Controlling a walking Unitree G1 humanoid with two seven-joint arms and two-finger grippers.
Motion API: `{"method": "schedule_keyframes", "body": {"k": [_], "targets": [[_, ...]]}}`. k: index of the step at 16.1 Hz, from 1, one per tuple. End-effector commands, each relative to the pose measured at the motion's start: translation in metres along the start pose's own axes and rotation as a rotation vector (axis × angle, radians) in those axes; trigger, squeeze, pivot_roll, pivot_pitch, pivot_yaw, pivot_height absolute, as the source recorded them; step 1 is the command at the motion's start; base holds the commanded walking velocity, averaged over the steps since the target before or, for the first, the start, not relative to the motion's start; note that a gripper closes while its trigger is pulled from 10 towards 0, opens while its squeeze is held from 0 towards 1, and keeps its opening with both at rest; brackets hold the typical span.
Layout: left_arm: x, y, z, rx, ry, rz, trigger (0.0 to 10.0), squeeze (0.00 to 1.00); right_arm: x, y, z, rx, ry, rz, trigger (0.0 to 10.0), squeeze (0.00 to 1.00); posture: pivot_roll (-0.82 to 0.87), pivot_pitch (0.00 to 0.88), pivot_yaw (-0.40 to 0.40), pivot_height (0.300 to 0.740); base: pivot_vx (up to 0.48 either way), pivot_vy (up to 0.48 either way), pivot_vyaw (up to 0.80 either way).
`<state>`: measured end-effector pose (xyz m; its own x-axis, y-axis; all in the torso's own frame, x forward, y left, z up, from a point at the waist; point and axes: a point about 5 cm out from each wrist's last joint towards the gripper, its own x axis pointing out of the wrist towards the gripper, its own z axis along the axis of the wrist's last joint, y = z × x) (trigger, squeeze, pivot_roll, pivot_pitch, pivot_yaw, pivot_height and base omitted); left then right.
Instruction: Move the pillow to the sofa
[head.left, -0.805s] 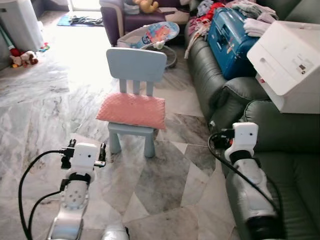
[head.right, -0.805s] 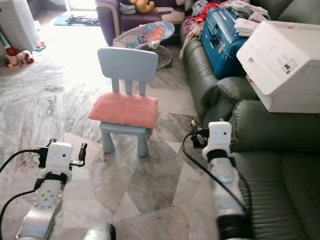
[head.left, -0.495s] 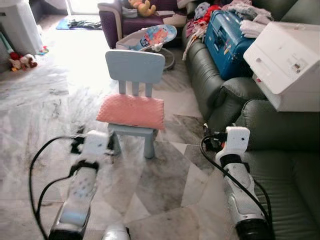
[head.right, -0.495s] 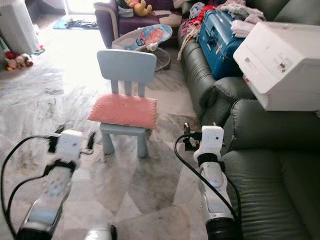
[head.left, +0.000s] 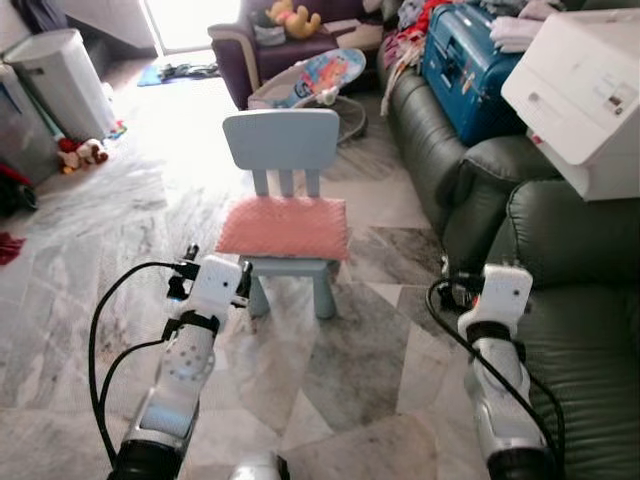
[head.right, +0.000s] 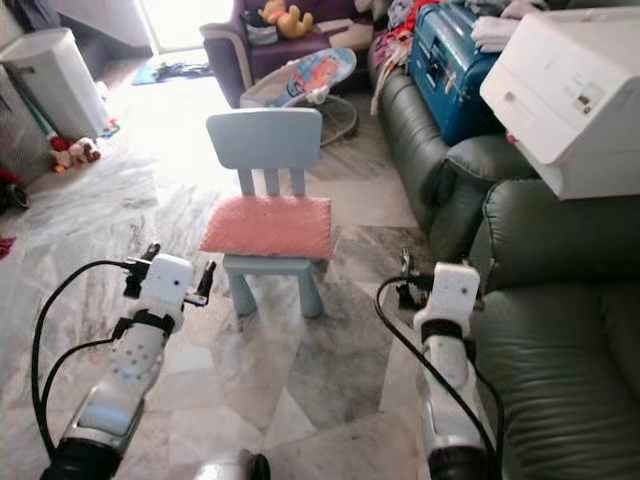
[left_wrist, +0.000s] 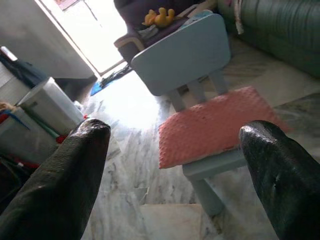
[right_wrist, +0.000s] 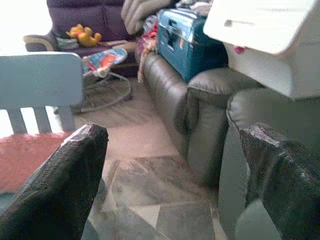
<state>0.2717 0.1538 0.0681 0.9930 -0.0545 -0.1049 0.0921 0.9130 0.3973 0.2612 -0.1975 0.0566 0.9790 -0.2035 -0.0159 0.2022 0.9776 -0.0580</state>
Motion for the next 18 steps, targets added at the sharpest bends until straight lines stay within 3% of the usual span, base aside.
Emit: {"method": "schedule_keyframes", "body": {"k": [1, 4, 7, 9, 10, 13, 15, 18], "targets": [[-0.001, -0.001, -0.005, 0.013, 0.019, -0.021, 10.0, 0.0, -0.005, 0.002, 0.001, -0.002, -0.008, 0.011, 10.0, 0.0, -0.02, 0.0, 0.094, 0.74, 0.0, 0.0, 0.0], [-0.006, 0.002, -0.011, 0.005, 0.044, -0.008, 10.0, 0.0, -0.006, 0.004, 0.002, -0.04, -0.014, 0.056, 10.0, 0.0, -0.01, 0.0, 0.045, 0.74, 0.0, 0.0, 0.27], [-0.006, 0.002, -0.006, 0.124, -0.03, -0.029, 10.0, 0.0, 0.004, 0.009, 0.007, -0.059, -0.017, 0.076, 10.0, 0.0, 0.0, 0.0, 0.004, 0.74, 0.0, 0.0, 0.8], [-0.009, 0.0, -0.01, 0.07, 0.014, -0.007, 10.0, 0.0, 0.013, 0.013, 0.016, -0.06, -0.039, 0.102, 10.0, 0.0, 0.01, 0.0, -0.012, 0.74, 0.0, 0.0, 0.8], [-0.011, -0.001, -0.014, 0.089, 0.033, -0.017, 10.0, 0.0, 0.015, 0.012, 0.017, -0.065, -0.046, 0.096, 10.0, 0.0, 0.01, 0.0, -0.014, 0.74, 0.0, 0.0, 0.8], [-0.016, -0.009, -0.011, 0.082, 0.011, -0.061, 10.0, 0.0, 0.012, 0.006, 0.014, -0.024, -0.027, 0.07, 10.0, 0.0, 0.01, 0.0, -0.014, 0.74, 0.0, 0.0, 0.0], [-0.012, -0.008, -0.006, 0.036, -0.006, -0.07, 10.0, 0.0, 0.011, 0.005, 0.013, -0.027, -0.023, 0.077, 10.0, 0.0, 0.0, 0.0, -0.013, 0.74, 0.0, 0.0, 0.0], [-0.008, -0.006, 0.004, 0.057, -0.057, -0.082, 10.0, 0.0, 0.015, 0.004, 0.015, -0.03, -0.018, 0.076, 10.0, 0.0, 0.0, 0.0, -0.02, 0.74, 0.18, 0.172, 0.0]]}}
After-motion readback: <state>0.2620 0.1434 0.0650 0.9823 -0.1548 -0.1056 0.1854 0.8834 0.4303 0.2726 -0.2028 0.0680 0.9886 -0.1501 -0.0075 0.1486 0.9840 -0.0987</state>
